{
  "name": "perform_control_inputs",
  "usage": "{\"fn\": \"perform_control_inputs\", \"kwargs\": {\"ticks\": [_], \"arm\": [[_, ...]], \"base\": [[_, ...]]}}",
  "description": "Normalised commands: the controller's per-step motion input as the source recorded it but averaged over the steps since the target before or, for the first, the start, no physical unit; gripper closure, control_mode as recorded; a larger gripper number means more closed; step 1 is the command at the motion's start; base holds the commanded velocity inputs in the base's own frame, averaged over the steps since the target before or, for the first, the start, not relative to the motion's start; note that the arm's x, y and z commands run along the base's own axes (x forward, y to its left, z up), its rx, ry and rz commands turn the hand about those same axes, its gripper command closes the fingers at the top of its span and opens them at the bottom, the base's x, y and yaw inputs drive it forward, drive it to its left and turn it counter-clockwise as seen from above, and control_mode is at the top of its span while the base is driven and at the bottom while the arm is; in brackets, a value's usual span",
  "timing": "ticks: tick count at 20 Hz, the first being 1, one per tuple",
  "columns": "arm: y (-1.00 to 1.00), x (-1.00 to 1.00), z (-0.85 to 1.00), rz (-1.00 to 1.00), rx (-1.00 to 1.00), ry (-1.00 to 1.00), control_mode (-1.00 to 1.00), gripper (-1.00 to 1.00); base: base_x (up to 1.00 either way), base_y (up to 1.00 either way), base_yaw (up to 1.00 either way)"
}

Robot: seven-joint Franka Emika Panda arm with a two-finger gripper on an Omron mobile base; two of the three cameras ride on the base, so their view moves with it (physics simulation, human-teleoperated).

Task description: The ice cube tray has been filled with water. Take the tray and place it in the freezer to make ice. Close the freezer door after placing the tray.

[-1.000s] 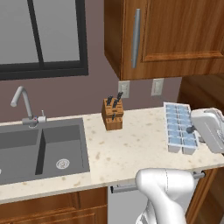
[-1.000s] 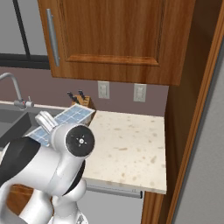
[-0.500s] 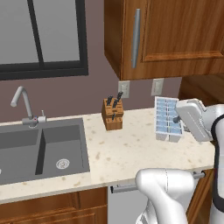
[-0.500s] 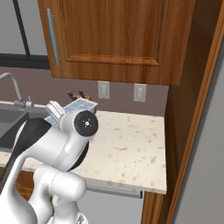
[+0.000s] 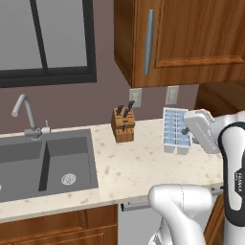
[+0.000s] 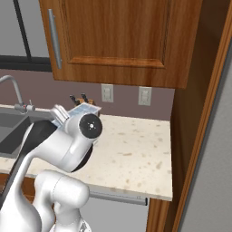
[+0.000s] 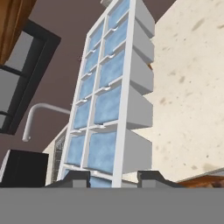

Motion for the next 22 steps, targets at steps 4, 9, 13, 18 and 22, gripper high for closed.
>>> {"fn": "perform_control_inputs", "kwargs": {"ticks": [4, 9, 13, 18, 22], "arm": [[0.0, 0.02, -0.16, 0.0, 0.0, 0.02, -1.0, 1.0], [0.0, 0.04, -0.17, 0.0, 0.0, 0.03, -1.0, 1.0], [0.0, 0.0, -0.11, 0.0, 0.0, 0.0, 1.0, 1.0], [0.0, 0.0, 0.0, 0.0, 0.0, 0.0, 1.0, 1.0], [0.0, 0.0, 0.0, 0.0, 0.0, 0.0, 1.0, 1.0]], "base": [[0.0, 0.0, 0.0], [0.0, 0.0, 0.0], [-0.03, 0.0, 0.0], [-0.39, 0.0, 0.01], [-0.68, 0.0, 0.01]]}}
